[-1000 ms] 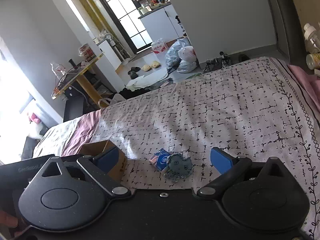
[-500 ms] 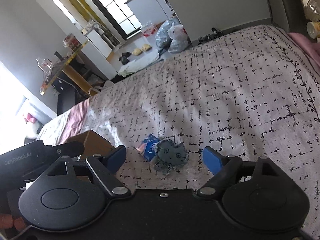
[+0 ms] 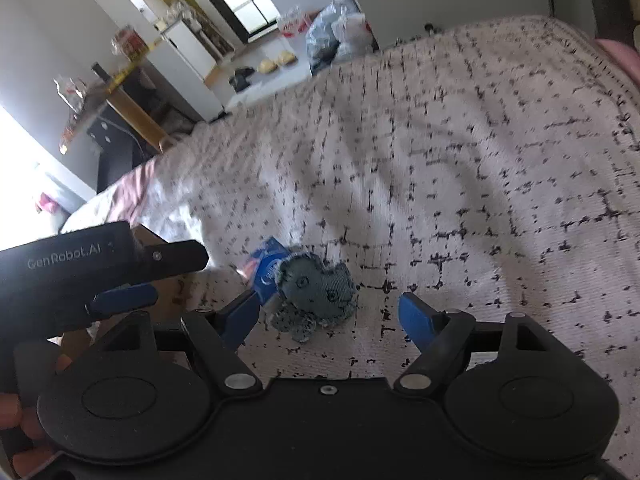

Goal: Organize soft objects
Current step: 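Grasp the small blue knitted plush with right tool while left tool approaches the blue packet, then grasp the blue tissue packet with left tool while right tool holds the knitted plush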

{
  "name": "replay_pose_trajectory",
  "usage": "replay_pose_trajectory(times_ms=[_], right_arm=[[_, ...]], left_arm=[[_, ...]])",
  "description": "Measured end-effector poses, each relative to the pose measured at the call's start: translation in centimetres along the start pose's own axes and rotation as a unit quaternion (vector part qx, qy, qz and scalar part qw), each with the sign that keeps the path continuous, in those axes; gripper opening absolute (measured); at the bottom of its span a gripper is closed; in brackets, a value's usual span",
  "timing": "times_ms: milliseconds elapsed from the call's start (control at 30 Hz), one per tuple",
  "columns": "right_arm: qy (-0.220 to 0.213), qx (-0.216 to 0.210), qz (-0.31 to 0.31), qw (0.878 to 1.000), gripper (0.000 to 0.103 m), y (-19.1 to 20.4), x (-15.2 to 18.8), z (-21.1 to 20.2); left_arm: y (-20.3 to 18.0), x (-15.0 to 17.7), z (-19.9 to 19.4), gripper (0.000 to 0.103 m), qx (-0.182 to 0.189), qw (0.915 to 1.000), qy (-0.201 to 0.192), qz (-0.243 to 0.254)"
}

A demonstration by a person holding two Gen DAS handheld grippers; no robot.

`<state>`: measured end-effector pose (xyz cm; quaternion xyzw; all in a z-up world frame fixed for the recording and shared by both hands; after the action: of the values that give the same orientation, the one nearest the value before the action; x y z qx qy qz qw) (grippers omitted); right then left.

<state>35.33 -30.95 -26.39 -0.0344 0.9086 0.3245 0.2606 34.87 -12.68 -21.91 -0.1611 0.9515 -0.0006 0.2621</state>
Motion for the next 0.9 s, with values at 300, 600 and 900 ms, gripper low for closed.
replay_pose_trajectory(times_ms=[300, 600, 900], right_arm=[[0.036, 0.009, 0.003, 0.999, 0.076, -0.5, -0.2, 4.1], [0.044, 0.017, 0.007, 0.999, 0.076, -1.6, -0.1, 5.8], [0.057, 0.019, 0.004, 0.998, 0.033, -2.0, -0.3, 6.5]], left_arm=[[-0.1, 0.0, 3.5, 0.079, -0.006, 0.9995, 0.032, -0.002], [-0.6, 0.5, 6.3, 0.079, -0.007, 0.9985, 0.054, -0.003], [-0.7, 0.4, 7.7, 0.079, -0.009, 0.9982, 0.058, -0.005]])
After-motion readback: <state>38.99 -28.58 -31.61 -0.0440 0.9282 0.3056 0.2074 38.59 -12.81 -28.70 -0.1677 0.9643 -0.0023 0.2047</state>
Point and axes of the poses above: each gripper's, at about its wrist camera, not at the fingertips, and z roughly the way its jaws point, y to its left, x to its underside, the point moved 9 cm from there along z, roughly the way its jaws point, and after that the axes turned 9 degrees about -x, right-handed, at the moved point
